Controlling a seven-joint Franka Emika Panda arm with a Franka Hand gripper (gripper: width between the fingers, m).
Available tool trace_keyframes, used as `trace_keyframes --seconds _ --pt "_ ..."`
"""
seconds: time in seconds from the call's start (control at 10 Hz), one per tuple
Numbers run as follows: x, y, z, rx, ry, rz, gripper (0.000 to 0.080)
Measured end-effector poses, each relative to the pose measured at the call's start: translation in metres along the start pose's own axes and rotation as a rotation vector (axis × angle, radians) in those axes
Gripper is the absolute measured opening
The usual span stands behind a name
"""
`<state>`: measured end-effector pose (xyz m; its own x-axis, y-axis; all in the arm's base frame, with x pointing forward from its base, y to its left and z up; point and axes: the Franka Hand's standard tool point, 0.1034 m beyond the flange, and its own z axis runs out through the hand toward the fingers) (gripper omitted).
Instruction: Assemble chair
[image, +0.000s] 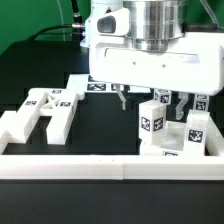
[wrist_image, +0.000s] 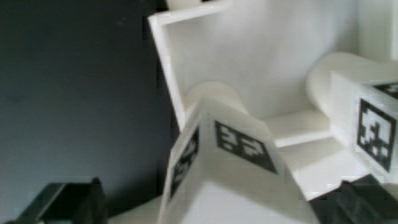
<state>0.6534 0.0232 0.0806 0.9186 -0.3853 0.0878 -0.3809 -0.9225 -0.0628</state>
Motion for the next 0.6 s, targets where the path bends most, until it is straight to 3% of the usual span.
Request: trace_keyframes --seconds 0.6 --pt "-0.0003 -0.0005 0.0001 -0.003 0.0 -0.392 0.0648"
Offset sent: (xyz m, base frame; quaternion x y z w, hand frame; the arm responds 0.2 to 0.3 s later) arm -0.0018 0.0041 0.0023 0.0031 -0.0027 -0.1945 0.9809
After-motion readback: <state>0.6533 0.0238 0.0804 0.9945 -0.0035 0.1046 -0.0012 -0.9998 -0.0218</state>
